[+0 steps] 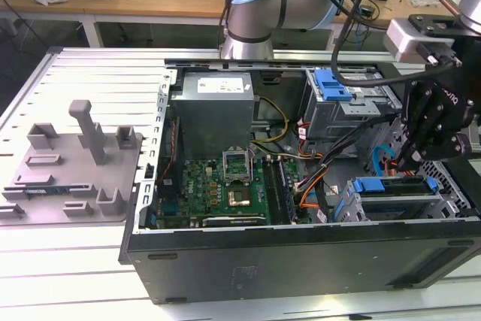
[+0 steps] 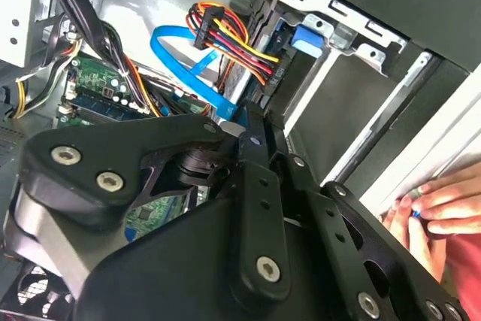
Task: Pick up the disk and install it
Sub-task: 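Insert the second disk wire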
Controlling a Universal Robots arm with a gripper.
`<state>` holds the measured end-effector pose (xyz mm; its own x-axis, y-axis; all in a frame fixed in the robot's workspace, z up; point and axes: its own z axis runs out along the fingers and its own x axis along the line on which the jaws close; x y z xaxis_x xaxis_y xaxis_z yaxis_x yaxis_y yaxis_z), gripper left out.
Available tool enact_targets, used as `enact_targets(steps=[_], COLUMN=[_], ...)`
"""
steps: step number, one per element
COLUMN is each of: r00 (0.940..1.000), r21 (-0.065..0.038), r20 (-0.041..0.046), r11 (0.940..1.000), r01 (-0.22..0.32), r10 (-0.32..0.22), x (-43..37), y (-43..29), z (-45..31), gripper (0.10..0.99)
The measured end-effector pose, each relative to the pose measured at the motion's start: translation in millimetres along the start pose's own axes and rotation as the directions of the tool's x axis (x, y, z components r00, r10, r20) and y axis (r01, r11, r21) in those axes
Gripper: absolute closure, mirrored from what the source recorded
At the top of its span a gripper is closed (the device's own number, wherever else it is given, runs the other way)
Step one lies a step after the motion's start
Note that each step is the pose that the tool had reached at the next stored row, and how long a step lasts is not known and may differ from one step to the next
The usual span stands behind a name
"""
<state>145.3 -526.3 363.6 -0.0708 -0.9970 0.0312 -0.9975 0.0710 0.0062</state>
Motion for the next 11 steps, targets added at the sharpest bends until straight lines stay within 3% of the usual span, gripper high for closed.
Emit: enact_targets(steps=[5,6,8,11], r00=[0.9993,0.9989,0.9976,0.9976], r21=[0.006,0.007,0.01,0.01], r20=[0.0247,0.0394,0.0631,0.0631], r11=[0.9996,0.9996,0.9996,0.9996], r01=[0.026,0.026,0.026,0.027], r10=[-0.026,-0.027,-0.027,-0.028], x=[5.7,11.0,12.5,13.8], y=[-0.2,-0.6,-0.7,-0.8], z=[2.8,5.6,8.4,9.2], gripper=[0.925,0.925,0.925,0.925])
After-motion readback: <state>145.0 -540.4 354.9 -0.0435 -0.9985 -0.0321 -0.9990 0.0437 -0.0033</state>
